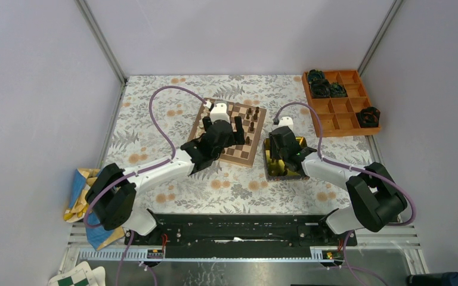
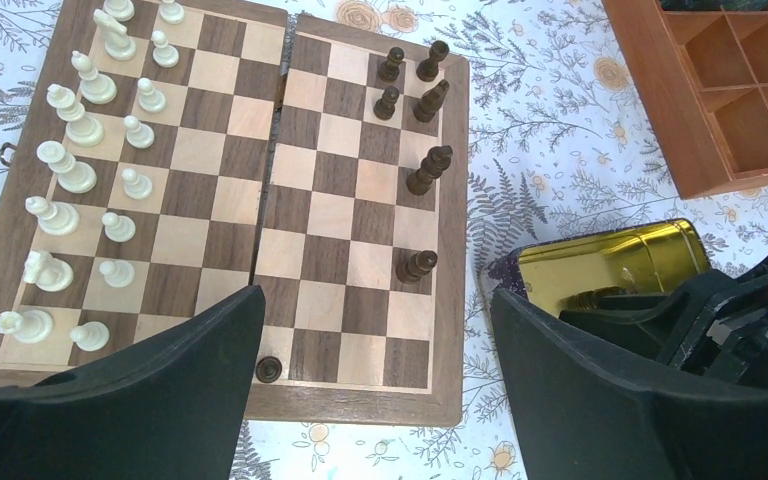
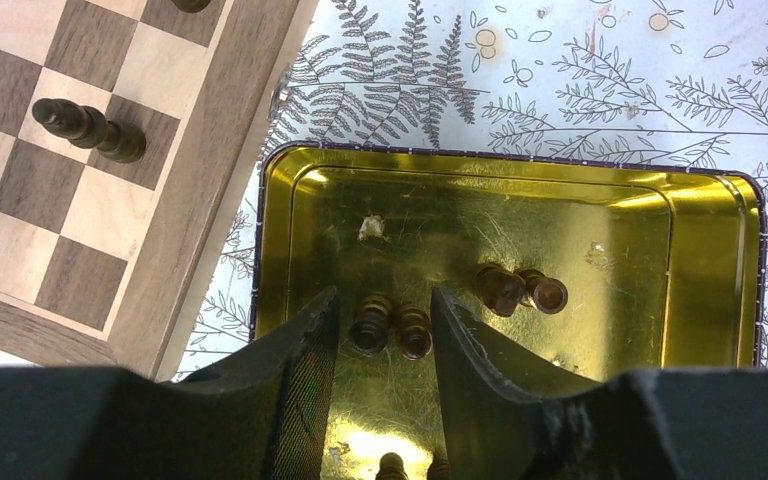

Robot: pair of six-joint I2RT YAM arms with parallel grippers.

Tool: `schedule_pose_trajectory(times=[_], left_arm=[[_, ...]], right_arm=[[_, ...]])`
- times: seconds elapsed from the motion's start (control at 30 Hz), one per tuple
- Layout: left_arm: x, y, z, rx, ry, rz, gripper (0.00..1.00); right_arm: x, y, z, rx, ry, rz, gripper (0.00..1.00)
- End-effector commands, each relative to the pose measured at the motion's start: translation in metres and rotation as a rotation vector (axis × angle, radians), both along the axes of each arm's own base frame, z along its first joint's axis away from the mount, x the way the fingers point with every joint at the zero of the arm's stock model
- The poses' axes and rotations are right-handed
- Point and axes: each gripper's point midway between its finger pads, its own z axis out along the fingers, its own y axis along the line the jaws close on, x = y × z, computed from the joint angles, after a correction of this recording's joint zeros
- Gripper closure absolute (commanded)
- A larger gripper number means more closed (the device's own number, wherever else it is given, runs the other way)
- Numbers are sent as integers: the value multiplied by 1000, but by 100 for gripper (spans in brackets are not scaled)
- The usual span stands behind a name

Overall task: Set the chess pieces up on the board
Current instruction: Pick up the chess piece from the storage box.

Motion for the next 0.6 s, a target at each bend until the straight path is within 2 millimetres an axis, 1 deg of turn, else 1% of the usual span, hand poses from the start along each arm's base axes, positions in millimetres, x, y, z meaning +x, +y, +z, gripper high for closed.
schedule_pose_trajectory(times=[0.0, 0.33, 0.57], left_arm=[[2, 2, 14, -41, -46, 28, 9], [1, 3, 14, -43, -46, 31, 9], [1, 3, 15, -45, -47, 34, 9]], right_arm=[[3, 8, 5, 8, -12, 25, 55], [1, 10, 1, 8, 9, 34, 58], [-1, 12, -1, 5, 17, 40, 65]])
